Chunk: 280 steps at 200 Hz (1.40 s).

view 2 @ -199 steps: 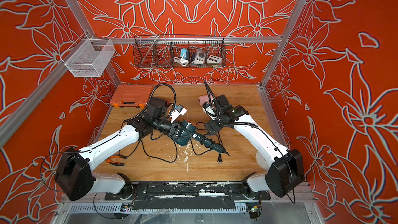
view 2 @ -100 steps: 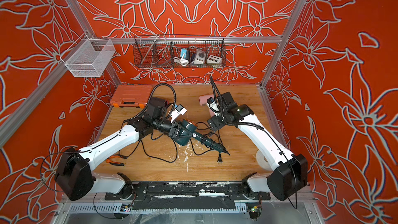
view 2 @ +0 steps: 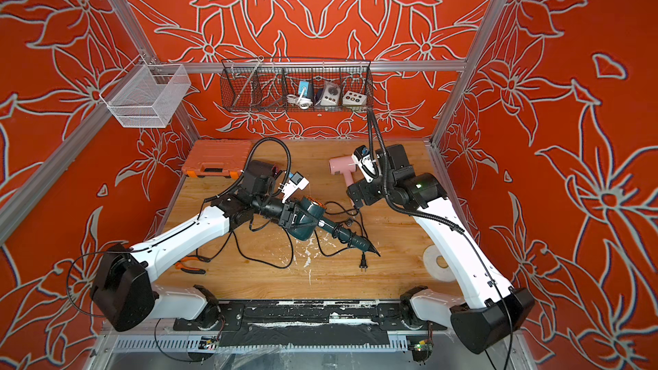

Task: Wrap the cord around the hair dryer
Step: Wrap the power cord around the hair dryer, then place the hair dryer at the center of the board.

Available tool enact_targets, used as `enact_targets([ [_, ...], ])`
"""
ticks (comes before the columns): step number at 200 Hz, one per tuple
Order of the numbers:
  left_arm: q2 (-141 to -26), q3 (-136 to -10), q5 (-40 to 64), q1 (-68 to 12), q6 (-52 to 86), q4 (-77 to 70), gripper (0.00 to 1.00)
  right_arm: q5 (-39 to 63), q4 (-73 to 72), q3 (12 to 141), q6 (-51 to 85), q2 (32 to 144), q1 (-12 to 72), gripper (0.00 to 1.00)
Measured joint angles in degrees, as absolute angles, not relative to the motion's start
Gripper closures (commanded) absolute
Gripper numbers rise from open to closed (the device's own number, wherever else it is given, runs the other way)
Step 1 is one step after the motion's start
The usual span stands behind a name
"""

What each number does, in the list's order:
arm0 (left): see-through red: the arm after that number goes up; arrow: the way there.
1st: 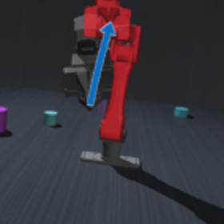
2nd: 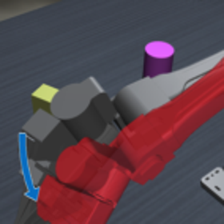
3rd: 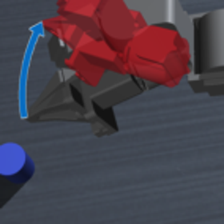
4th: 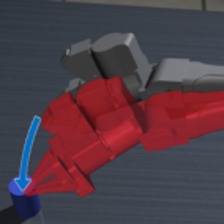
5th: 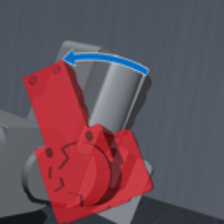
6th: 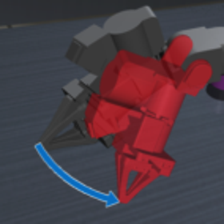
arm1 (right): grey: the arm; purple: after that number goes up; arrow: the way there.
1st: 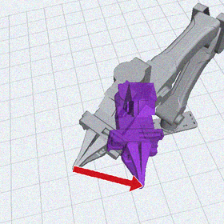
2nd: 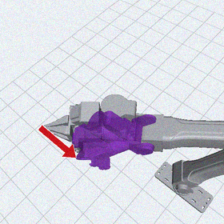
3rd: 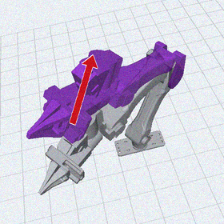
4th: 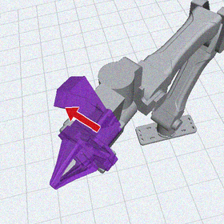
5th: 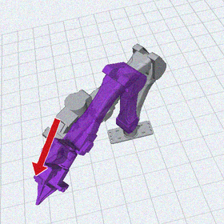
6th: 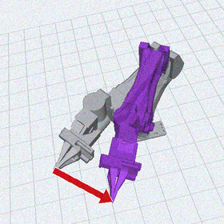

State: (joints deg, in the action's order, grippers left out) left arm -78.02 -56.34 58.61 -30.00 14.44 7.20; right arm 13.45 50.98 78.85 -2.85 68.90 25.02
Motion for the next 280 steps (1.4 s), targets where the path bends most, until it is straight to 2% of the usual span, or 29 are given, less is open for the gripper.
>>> enact_targets([
  [45,-78.08,-56.34,58.59,-30.00,14.37,7.31,1.00,26.02,51.86,72.29,0.27,60.25,25.04,0.01],
  [92,-78.11,-56.34,58.59,-30.00,14.33,7.62,1.00,33.21,50.19,63.11,4.16,55.18,25.69,0.01],
  [280,-79.05,-57.10,58.65,-29.98,14.37,7.75,1.00,33.23,43.11,57.71,5.50,58.54,37.69,0.01],
])
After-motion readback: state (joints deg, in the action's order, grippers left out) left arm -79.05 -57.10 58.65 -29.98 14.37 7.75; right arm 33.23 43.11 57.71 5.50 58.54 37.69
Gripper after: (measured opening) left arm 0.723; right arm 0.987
